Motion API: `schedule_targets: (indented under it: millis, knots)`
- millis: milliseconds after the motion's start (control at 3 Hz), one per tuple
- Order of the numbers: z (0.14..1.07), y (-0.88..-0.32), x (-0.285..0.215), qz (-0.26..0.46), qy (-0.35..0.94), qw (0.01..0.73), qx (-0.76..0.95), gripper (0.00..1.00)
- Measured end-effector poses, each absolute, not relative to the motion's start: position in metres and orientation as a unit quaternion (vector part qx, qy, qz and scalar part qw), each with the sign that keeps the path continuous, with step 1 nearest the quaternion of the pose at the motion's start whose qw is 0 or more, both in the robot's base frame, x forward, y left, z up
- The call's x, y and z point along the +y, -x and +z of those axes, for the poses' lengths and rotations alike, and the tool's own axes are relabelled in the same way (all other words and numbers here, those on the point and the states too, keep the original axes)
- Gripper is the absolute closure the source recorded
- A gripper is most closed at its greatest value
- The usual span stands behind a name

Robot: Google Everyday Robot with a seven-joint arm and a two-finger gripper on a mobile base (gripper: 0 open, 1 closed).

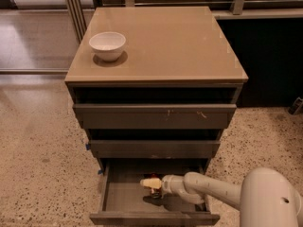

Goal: Pick coke can from bottom drawer and place on counter

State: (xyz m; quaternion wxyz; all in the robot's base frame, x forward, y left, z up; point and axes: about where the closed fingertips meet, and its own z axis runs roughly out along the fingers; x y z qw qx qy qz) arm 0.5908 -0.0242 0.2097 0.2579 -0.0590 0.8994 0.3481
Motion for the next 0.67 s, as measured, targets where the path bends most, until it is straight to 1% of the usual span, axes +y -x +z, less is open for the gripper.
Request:
schedule_targets:
  millis: [333, 667]
  knots:
    - [0.210, -0.593, -0.024, 0.351, 0.059, 0.258, 0.898, 0.00]
    - [0.194, -0.594, -0.025, 0.337, 0.048, 0.252, 0.906, 0.00]
